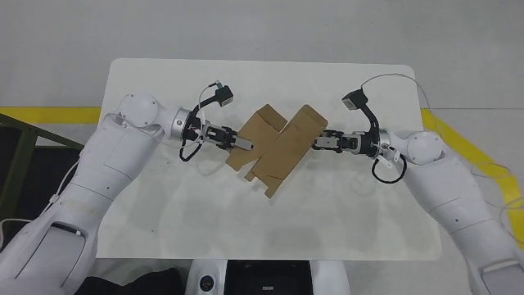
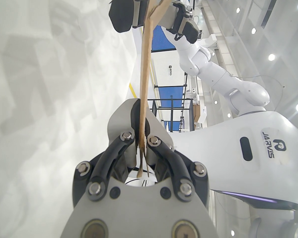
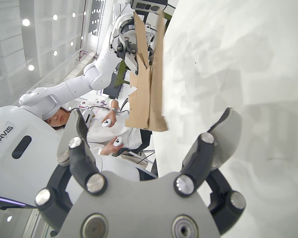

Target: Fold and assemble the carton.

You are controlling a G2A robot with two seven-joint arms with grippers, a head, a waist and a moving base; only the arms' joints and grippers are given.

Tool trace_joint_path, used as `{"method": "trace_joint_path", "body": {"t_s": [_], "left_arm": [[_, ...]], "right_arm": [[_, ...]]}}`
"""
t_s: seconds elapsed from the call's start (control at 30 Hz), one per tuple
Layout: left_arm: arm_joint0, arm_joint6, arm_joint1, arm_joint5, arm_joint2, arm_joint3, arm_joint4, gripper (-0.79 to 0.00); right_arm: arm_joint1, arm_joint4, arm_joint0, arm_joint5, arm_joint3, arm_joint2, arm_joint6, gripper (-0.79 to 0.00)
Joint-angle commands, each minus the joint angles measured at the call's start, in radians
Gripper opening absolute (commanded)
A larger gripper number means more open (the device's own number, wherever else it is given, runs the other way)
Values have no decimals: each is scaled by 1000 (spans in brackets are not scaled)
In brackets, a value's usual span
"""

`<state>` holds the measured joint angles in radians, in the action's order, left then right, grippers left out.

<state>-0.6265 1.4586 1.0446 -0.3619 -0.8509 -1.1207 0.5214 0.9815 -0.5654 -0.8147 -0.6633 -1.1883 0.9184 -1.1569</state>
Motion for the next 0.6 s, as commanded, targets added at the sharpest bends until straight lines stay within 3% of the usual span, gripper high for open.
{"method": "trace_joint_path", "body": {"t_s": [0.0,0.27,0.43,0.57], "left_arm": [[1,-7,-2,-7,-2,4,0,-785],[-1,0,-5,0,4,-11,26,-785],[-12,5,-9,5,4,-20,45,-785],[-20,7,-13,8,2,-23,42,-785]], "right_arm": [[-3,-1,-2,-2,1,0,2,0],[3,-13,10,-12,5,-32,12,-86],[10,-20,30,-19,29,-57,19,-215],[13,-35,36,-19,29,-73,19,-400]]}}
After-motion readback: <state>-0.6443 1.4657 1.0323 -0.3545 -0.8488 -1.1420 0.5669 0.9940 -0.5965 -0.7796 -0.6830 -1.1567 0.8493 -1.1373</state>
